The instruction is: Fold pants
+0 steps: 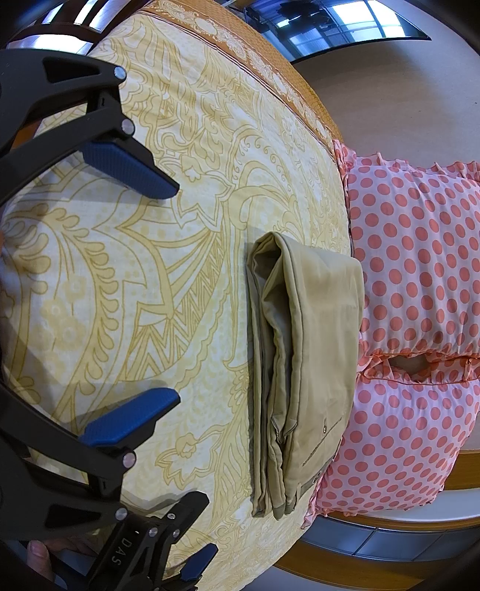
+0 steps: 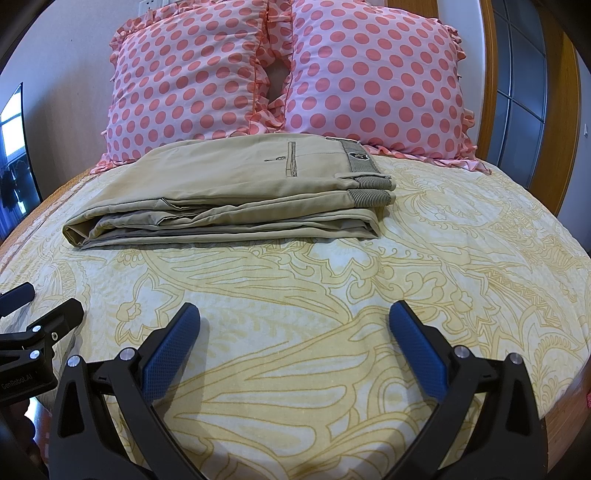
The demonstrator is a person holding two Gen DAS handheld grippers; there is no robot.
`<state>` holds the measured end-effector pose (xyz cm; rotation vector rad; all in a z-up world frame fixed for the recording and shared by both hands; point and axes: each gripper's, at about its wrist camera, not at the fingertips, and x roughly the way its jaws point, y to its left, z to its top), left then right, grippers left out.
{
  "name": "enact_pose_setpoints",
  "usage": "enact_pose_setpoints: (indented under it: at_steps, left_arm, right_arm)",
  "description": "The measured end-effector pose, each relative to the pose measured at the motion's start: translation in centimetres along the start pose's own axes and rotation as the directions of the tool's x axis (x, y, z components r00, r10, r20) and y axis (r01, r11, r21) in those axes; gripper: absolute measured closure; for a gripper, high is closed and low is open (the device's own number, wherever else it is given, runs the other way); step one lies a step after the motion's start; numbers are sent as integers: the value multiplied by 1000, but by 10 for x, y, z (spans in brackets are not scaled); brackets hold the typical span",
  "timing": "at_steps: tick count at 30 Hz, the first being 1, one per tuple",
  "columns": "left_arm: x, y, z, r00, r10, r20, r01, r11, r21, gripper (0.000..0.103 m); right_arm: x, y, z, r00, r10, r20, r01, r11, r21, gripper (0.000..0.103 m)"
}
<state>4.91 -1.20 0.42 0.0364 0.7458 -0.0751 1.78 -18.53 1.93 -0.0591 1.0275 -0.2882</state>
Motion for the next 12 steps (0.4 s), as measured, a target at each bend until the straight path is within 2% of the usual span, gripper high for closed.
enact_pose_setpoints:
  at_steps: [12]
  left_arm:
    - [0,0,0,1000,1,0,-1,1000,3,2]
  right_arm:
    - [0,0,0,1000,1,0,-1,1000,0,1]
